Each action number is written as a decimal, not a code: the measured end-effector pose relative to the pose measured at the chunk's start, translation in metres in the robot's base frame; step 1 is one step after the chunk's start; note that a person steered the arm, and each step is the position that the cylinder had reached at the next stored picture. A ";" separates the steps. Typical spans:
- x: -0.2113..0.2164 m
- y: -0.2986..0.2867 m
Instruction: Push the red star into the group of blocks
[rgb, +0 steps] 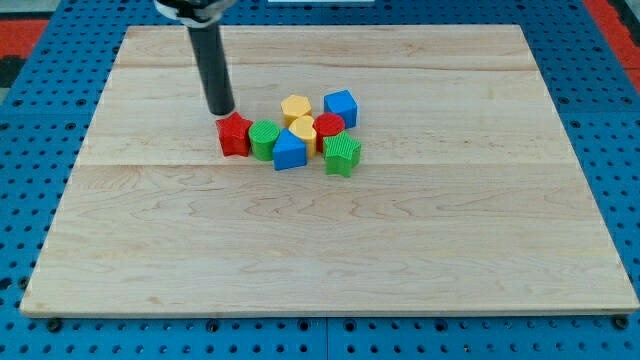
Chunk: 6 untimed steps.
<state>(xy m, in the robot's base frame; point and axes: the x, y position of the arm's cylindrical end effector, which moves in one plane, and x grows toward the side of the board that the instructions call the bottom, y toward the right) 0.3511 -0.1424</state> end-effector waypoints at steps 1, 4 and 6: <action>0.042 -0.049; 0.021 0.051; 0.007 0.068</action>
